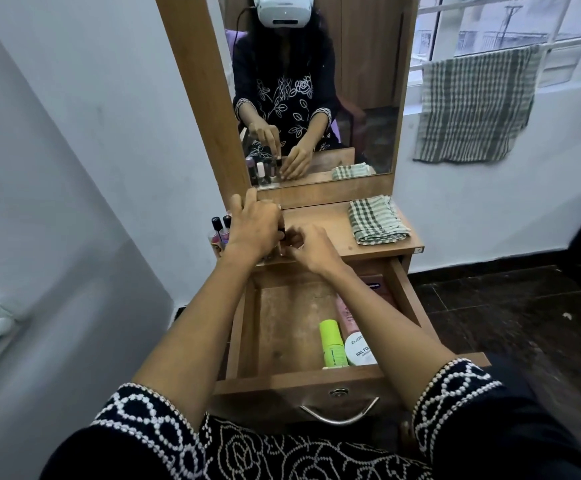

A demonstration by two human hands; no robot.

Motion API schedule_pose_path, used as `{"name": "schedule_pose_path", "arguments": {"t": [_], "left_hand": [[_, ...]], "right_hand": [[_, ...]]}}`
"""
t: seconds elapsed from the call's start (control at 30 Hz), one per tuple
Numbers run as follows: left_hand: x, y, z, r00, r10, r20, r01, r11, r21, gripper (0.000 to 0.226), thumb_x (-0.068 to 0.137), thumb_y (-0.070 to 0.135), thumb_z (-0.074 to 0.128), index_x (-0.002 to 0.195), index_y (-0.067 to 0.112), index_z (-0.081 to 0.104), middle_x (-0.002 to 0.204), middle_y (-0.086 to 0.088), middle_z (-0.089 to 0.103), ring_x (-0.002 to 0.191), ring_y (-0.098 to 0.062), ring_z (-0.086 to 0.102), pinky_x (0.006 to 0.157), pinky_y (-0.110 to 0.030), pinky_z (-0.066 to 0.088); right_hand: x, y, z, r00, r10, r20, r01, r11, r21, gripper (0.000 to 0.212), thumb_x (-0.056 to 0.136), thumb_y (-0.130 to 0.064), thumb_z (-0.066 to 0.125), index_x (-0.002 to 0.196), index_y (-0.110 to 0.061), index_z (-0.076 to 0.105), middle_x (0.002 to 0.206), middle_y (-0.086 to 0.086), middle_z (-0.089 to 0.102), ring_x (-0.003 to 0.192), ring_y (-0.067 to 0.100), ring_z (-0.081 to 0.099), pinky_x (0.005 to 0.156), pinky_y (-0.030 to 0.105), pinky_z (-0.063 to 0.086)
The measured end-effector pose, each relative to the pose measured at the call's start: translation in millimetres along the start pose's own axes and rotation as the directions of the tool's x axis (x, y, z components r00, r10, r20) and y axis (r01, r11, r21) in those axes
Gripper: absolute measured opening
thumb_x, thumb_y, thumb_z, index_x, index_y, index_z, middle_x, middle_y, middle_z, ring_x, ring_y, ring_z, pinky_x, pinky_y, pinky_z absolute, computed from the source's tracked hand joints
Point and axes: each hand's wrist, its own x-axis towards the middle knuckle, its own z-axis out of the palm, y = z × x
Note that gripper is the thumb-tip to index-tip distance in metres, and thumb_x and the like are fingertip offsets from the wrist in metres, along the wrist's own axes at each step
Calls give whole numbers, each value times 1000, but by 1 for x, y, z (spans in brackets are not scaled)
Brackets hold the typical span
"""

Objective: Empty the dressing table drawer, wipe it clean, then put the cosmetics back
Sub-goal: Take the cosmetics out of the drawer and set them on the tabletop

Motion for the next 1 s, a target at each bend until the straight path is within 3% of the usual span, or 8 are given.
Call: {"name": "schedule_pose_path", "arguments": {"t": [0.5, 0.63, 0.73, 0.83, 0.9, 1.0], "left_hand": [[1, 1, 6, 996, -79, -50, 80, 997, 8, 12, 86, 14, 61, 91, 16, 71, 101, -8, 67, 110, -27, 37, 87, -41, 25], [-4, 5, -2, 990, -64, -128, 62, 998, -13, 15, 85, 13, 64, 97, 15, 72, 110, -5, 64, 110, -29, 37, 84, -40, 23], [-13, 11, -9, 948, -9, -319, -23, 995, -96, 21, 82, 23, 68, 102, 19, 73, 114, 3, 60, 108, -28, 39, 78, -37, 17], [-31, 23, -12, 884, 36, -465, -141, 971, -193, 28, 76, 25, 73, 104, 22, 72, 115, 3, 62, 108, -27, 46, 78, -34, 19], [-45, 32, -7, 891, 43, -452, -195, 935, -296, 33, 75, 21, 75, 107, 19, 70, 116, 1, 61, 107, -25, 50, 81, -31, 28], [-70, 45, 15, 971, -19, -238, -116, 834, -540, 42, 74, 17, 77, 115, 17, 65, 120, 0, 56, 112, -19, 50, 93, -33, 42]], "right_hand": [[4, 11, 14, 999, 31, -33, -27, 995, 93, 24, 80, -14, 71, 104, -10, 68, 97, 9, 72, 89, 19, 67, 82, 31, 54], [0, 9, 5, 995, 82, -57, -75, 990, 117, 44, 79, -16, 73, 121, -7, 61, 115, 6, 66, 96, 18, 64, 83, 30, 52], [-13, 8, -17, 971, 160, -180, -113, 963, 243, 51, 77, -19, 76, 123, -8, 58, 116, 5, 64, 96, 18, 60, 83, 30, 51], [-35, 11, -43, 968, 163, -189, -97, 944, 315, 46, 77, -14, 76, 119, -8, 59, 109, 5, 65, 90, 14, 56, 76, 23, 48], [-49, 14, -58, 977, 157, -141, -103, 938, 330, 43, 76, -10, 76, 116, -8, 59, 104, 4, 64, 87, 11, 54, 72, 15, 46], [-70, 21, -72, 991, 134, -20, -121, 946, 302, 44, 74, -7, 78, 113, -10, 60, 101, 3, 62, 85, 10, 53, 72, 10, 47]]}}
